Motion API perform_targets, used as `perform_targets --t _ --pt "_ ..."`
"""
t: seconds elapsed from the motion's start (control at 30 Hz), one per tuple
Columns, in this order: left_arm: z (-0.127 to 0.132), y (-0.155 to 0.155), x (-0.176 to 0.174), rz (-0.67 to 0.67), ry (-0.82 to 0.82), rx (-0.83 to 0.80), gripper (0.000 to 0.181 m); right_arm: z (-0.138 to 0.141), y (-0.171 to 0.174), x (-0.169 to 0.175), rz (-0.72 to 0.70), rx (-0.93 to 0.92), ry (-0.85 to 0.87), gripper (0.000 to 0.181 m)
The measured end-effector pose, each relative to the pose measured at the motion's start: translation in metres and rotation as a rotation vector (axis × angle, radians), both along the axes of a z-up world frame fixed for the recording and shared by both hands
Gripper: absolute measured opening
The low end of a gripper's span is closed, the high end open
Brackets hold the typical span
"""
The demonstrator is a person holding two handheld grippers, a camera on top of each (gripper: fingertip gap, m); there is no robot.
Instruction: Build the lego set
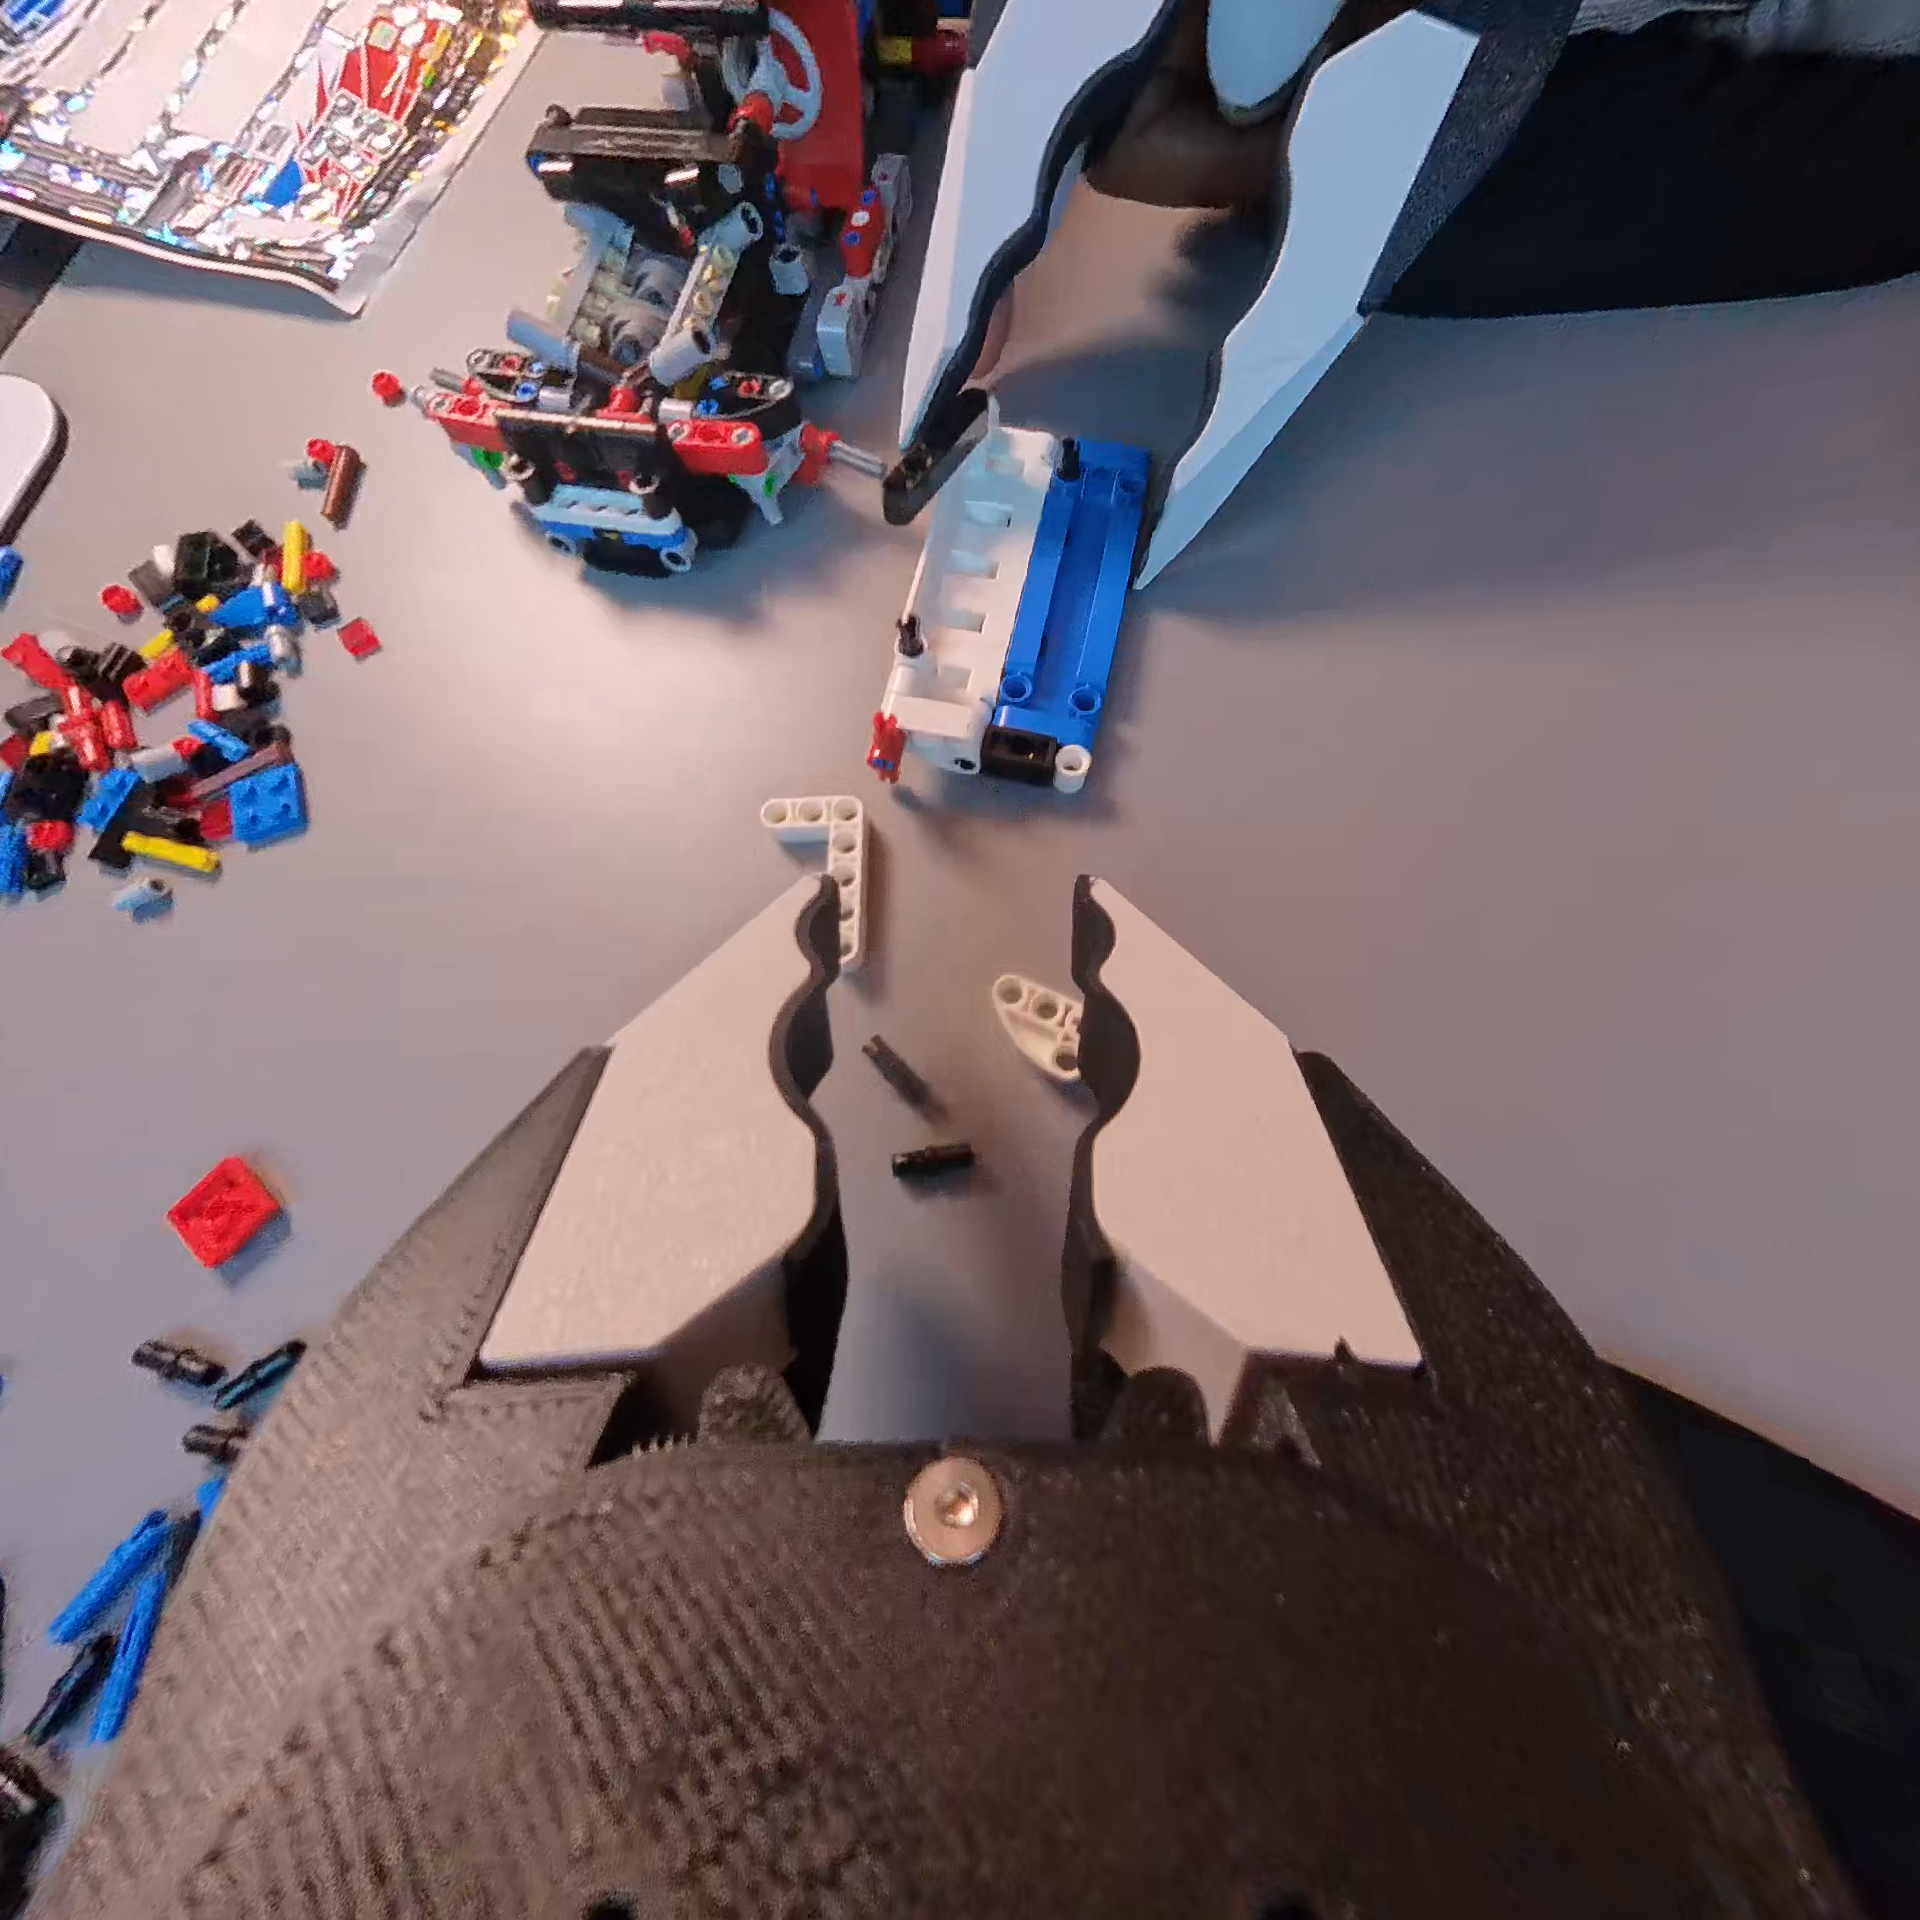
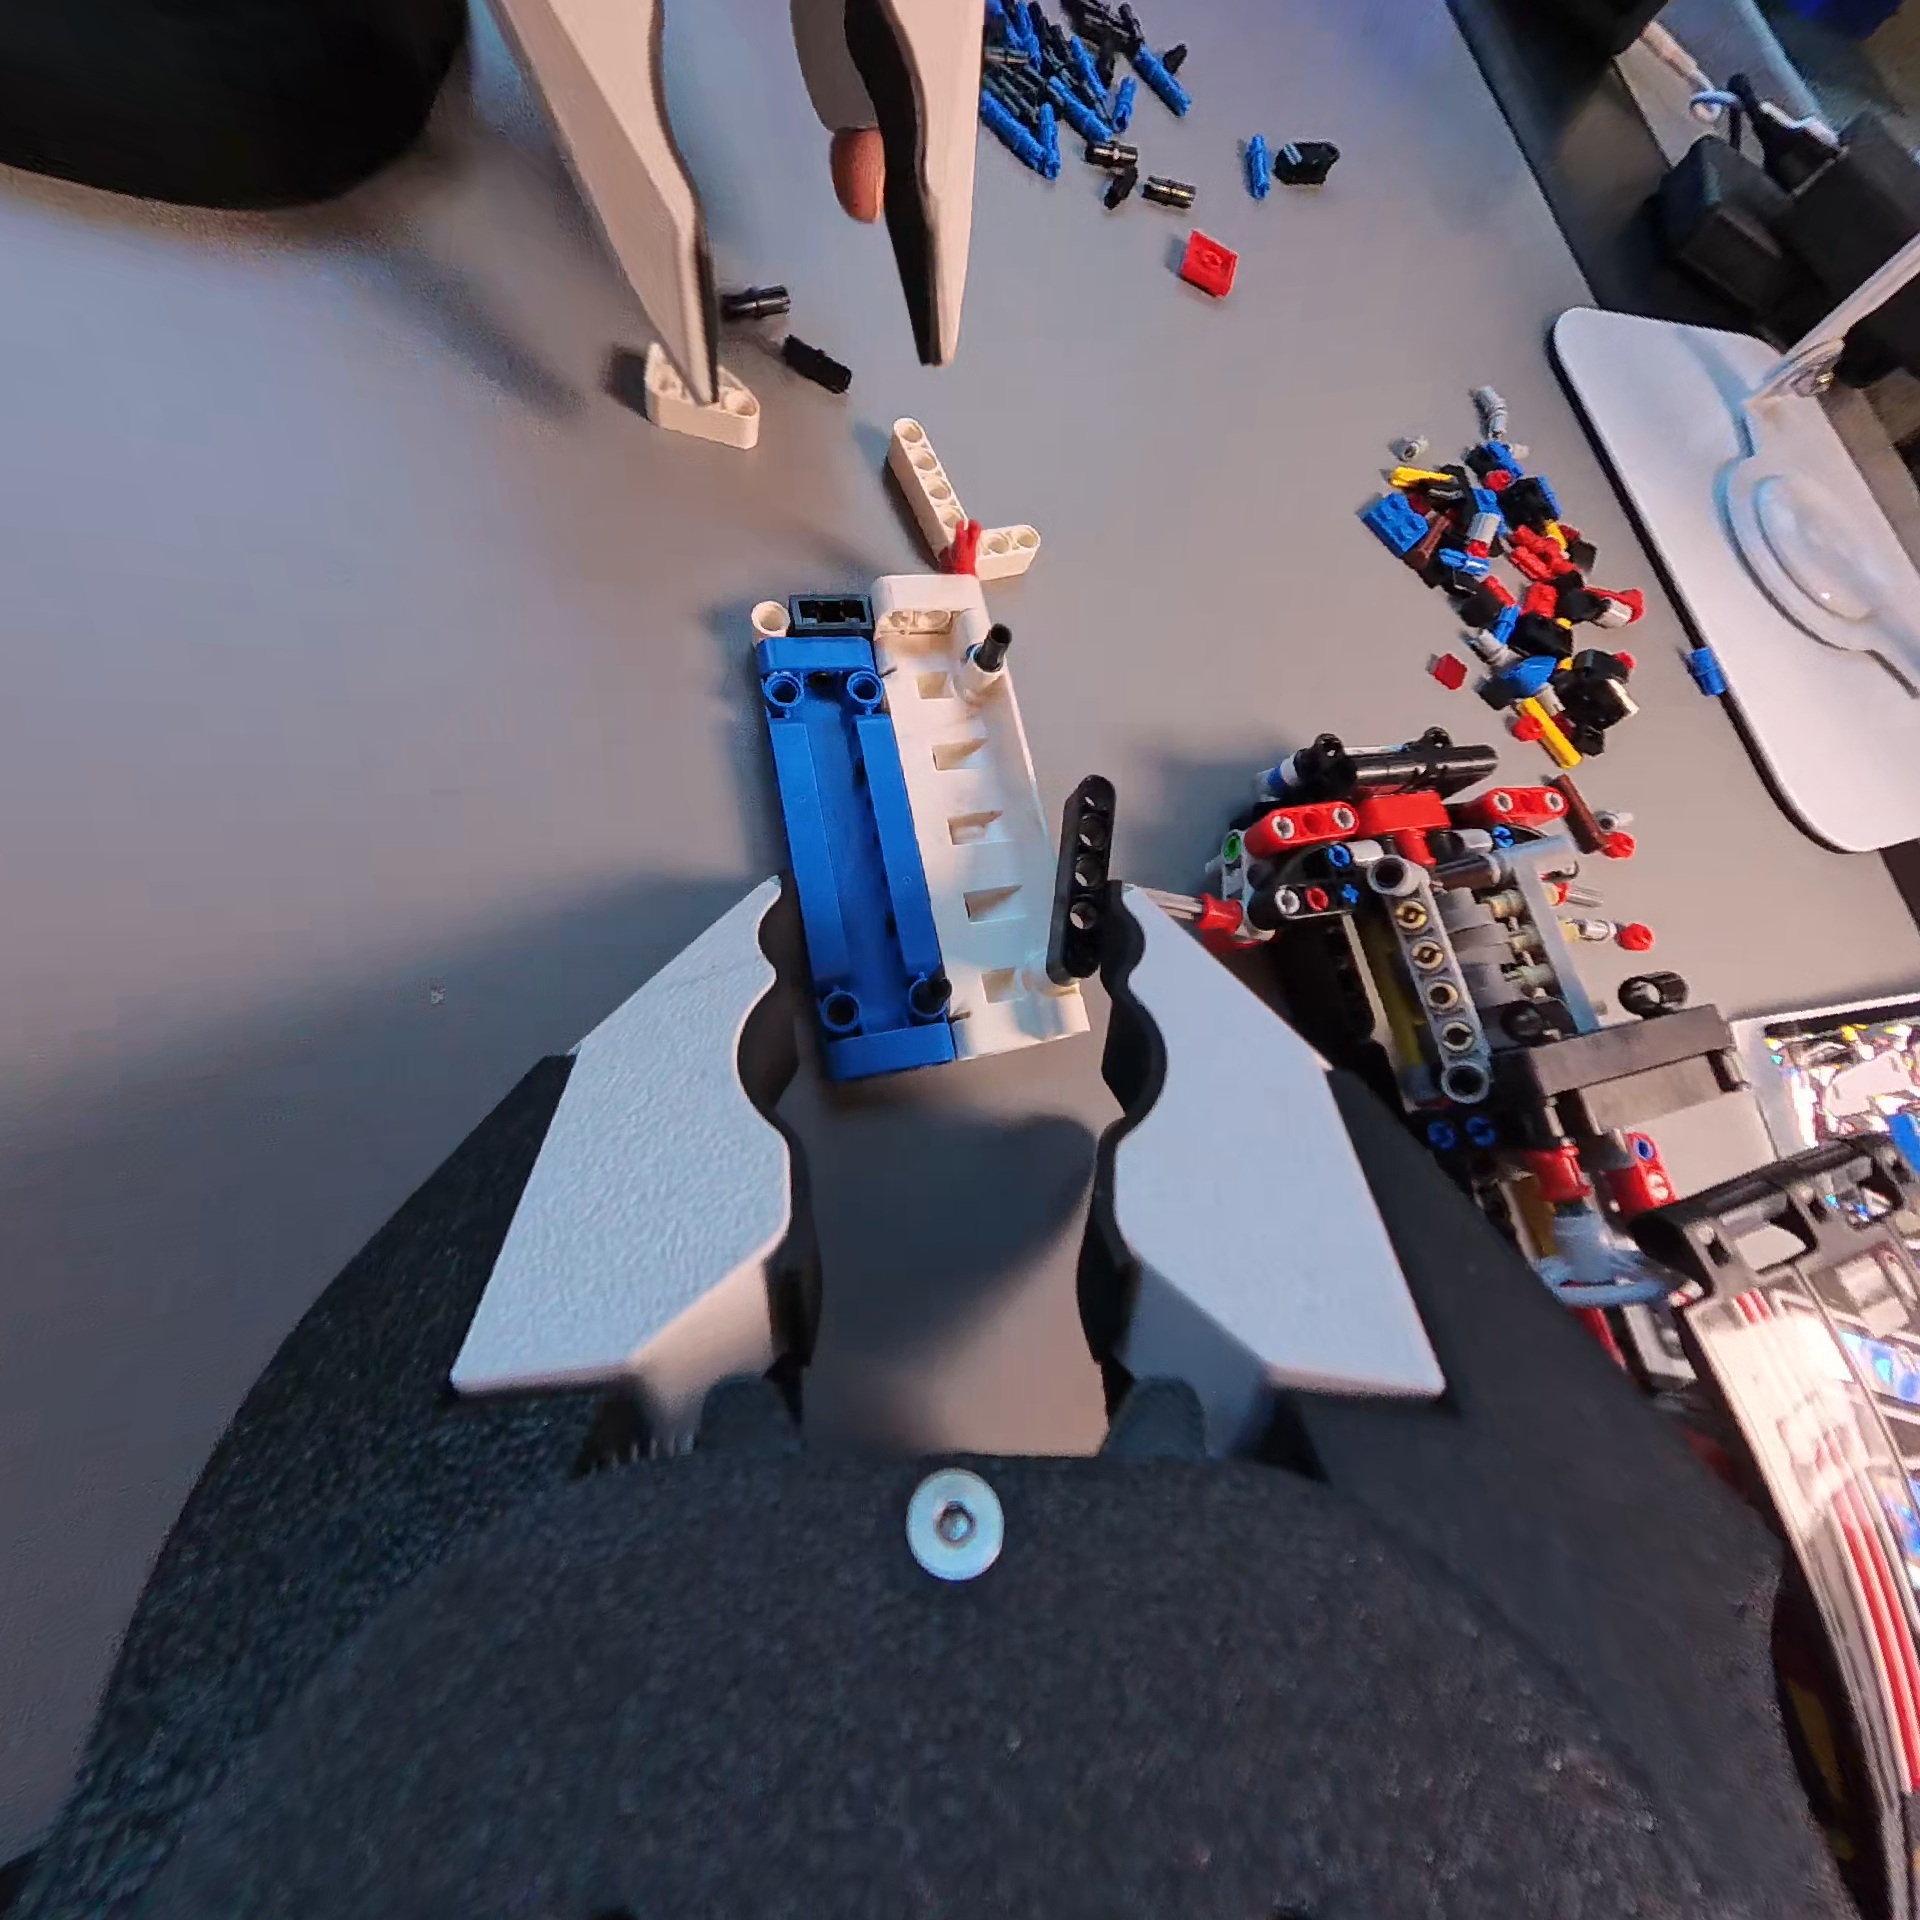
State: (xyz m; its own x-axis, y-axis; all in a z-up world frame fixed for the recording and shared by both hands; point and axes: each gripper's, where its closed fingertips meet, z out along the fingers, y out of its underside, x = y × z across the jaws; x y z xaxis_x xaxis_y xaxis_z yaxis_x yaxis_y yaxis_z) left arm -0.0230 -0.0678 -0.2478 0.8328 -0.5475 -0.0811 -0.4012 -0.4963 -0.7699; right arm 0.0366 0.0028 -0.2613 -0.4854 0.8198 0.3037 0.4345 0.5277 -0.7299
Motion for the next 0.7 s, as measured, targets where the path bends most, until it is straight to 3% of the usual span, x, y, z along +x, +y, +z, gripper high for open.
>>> perform_targets --t 0.2,0.4,0.7 --pt "-0.014 0.012 -0.020 0.110 0.016 -0.019 0.034 0.001 -0.004 0.000 0.035 0.001 0.035 0.056" --pt "-0.022 0.020 -0.025 0.135 0.069 -0.025 0.008 0.002 -0.007 0.001 0.052 0.009 0.046 0.056" --pt "-0.020 0.013 -0.041 0.184 0.137 0.026 0.005 0.002 -0.024 -0.007 0.085 -0.034 0.046 0.056"
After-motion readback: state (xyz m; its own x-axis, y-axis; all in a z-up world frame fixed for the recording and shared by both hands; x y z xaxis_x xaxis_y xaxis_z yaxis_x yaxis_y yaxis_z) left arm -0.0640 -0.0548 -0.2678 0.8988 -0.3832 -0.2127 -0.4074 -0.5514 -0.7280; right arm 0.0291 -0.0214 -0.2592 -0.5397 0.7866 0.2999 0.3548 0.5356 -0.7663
